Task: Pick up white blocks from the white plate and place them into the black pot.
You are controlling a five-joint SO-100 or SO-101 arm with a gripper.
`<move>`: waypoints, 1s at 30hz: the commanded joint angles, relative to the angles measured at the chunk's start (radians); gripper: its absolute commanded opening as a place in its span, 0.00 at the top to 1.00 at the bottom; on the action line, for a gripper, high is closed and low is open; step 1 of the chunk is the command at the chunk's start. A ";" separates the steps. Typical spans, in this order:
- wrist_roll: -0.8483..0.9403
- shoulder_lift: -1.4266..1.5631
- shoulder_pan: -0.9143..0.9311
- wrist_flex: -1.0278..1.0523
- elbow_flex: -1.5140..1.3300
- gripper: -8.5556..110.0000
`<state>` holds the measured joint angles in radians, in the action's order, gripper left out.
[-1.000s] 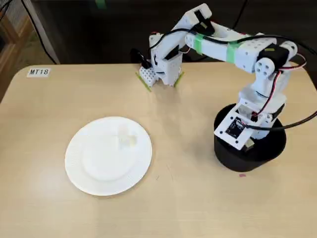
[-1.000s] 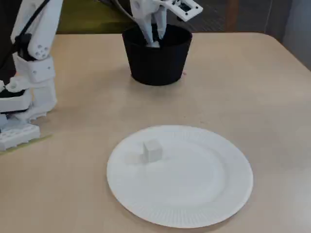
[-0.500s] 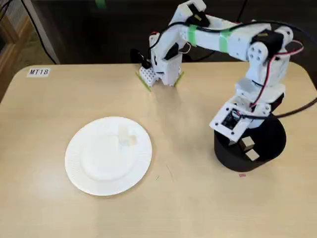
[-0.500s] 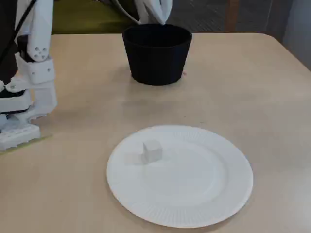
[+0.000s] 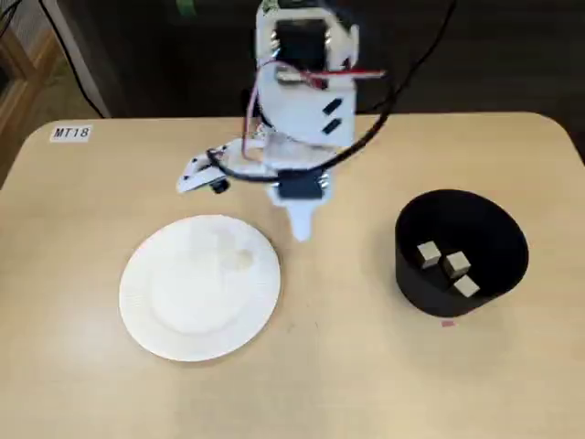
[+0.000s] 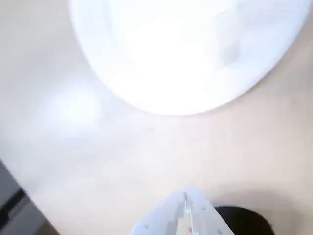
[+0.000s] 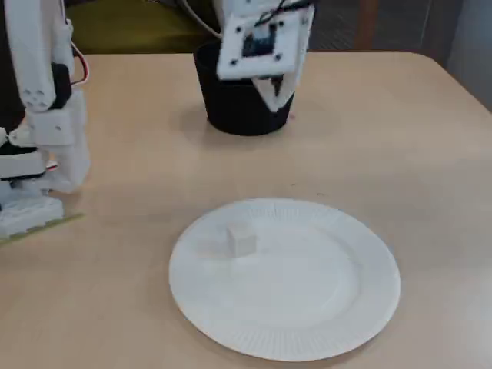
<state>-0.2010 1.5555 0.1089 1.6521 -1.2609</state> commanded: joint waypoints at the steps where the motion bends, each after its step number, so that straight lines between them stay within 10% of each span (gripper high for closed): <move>1: -0.212 0.091 0.063 0.006 -0.123 0.95; 10: -0.630 0.210 0.186 0.008 -0.288 0.95; 30: -0.365 0.152 0.344 0.009 -0.400 0.75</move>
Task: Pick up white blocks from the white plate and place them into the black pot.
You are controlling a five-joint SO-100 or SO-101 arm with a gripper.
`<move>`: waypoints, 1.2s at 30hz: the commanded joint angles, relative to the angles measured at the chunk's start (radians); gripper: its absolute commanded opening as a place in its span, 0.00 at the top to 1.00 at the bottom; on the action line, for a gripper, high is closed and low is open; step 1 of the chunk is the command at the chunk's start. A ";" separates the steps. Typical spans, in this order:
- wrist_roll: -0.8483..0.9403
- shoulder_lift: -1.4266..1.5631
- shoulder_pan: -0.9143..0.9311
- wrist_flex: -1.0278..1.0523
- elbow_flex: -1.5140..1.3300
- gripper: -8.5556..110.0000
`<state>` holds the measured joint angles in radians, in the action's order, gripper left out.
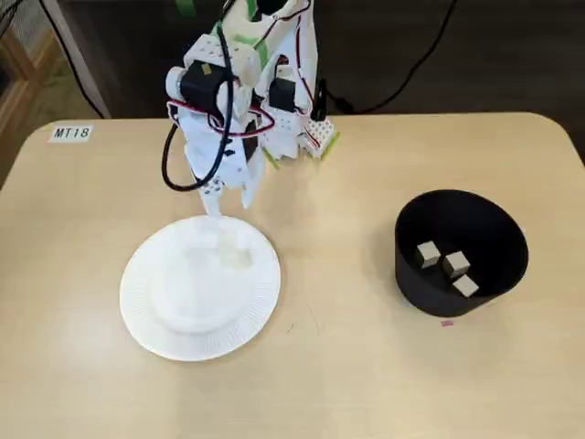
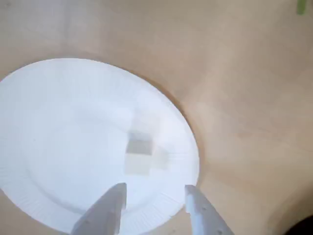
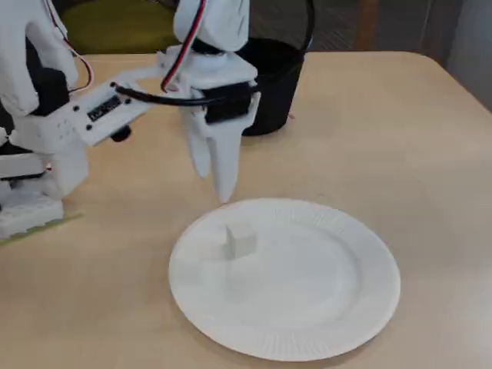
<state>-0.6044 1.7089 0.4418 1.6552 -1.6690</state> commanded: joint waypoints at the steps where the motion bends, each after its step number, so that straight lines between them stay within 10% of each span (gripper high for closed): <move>1: 0.049 -0.009 0.017 0.006 0.009 0.74; 36: 0.160 -0.221 0.005 -0.123 0.041 0.76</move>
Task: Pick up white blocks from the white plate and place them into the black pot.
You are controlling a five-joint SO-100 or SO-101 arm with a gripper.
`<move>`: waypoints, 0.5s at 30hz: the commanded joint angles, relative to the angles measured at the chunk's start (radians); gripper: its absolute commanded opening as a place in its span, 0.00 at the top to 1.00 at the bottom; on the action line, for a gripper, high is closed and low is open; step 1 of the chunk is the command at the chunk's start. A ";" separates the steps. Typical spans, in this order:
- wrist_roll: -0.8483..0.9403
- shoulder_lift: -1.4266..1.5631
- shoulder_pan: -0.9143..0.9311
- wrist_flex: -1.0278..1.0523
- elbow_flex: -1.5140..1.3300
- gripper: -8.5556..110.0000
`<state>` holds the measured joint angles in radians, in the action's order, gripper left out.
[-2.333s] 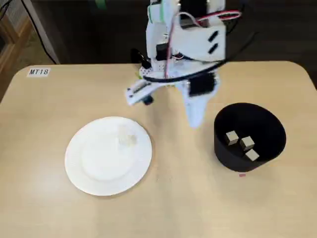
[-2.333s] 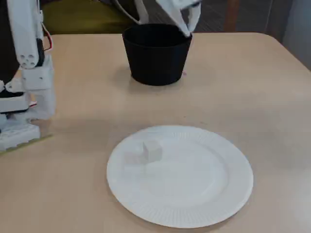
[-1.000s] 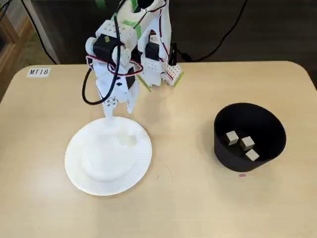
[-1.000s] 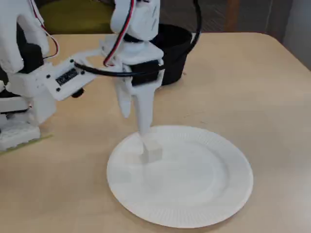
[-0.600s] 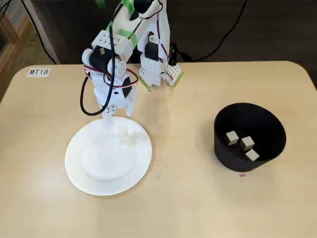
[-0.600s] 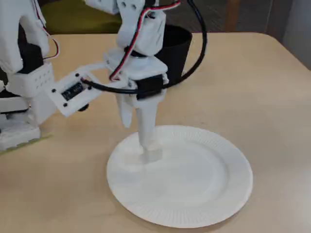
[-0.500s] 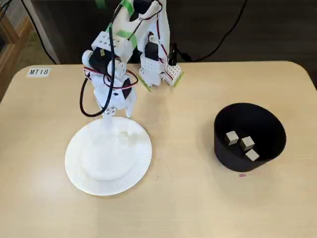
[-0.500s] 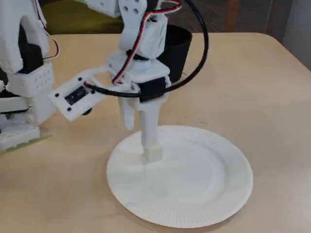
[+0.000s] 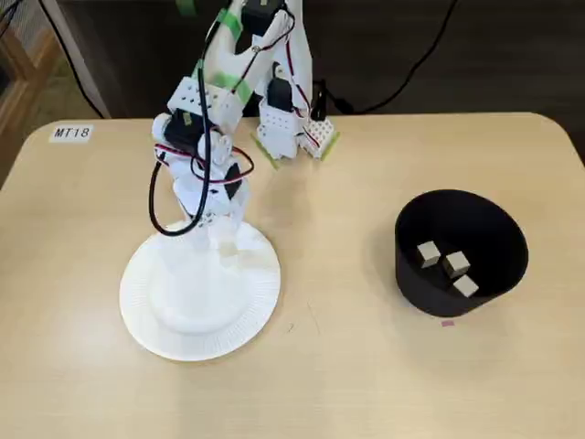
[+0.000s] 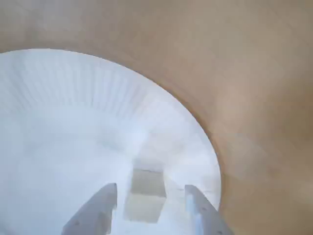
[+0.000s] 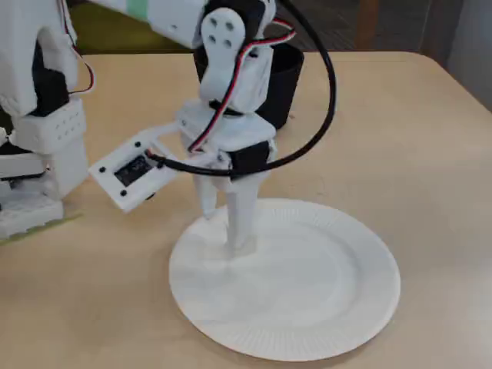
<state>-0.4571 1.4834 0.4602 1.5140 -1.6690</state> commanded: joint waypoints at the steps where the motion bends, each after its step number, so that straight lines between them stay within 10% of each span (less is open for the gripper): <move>1: 0.012 0.006 -0.017 0.028 0.052 0.76; 15: -0.018 -0.017 -0.025 0.048 0.061 0.73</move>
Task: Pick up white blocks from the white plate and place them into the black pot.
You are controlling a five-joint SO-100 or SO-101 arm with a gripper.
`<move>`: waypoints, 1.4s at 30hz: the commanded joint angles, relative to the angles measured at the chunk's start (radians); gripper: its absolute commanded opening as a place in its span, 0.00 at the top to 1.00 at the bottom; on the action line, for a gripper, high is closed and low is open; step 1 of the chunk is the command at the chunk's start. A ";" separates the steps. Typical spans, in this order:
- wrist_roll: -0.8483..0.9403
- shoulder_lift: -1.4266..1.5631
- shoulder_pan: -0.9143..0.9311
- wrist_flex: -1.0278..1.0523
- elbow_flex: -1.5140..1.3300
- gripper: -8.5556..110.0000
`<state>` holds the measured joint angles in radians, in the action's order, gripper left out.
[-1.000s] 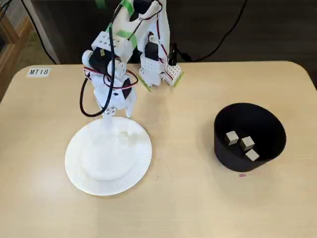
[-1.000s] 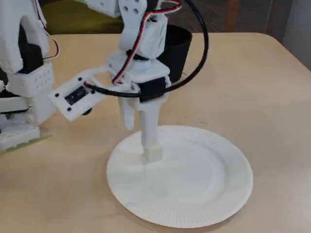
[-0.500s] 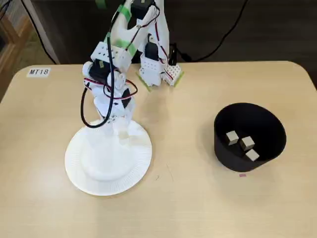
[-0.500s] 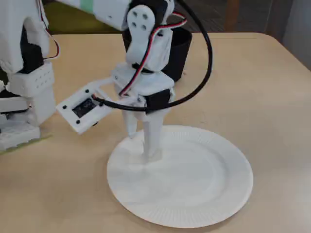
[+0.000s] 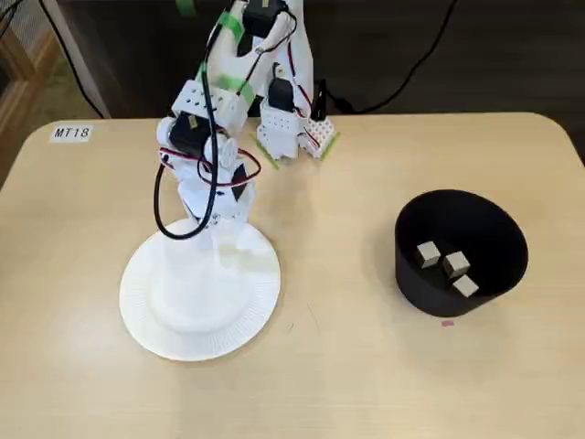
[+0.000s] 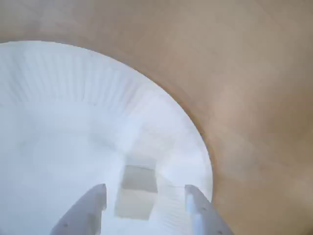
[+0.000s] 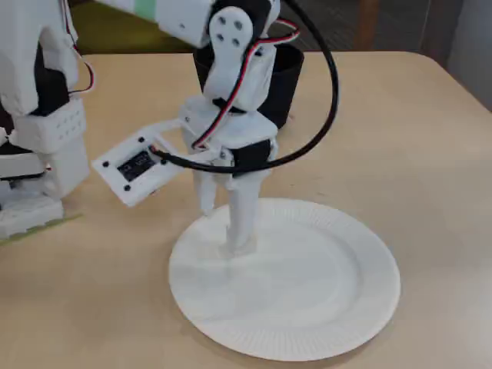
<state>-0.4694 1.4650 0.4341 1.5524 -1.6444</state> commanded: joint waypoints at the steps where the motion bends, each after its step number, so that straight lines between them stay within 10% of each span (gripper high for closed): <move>1: -0.005 -0.003 0.003 0.009 0.037 0.73; 23: -0.032 -0.135 -0.009 -0.198 0.060 0.95; 42: 0.055 -0.308 0.075 -0.169 0.393 0.95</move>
<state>-0.4234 1.1612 0.4863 1.3606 -1.3116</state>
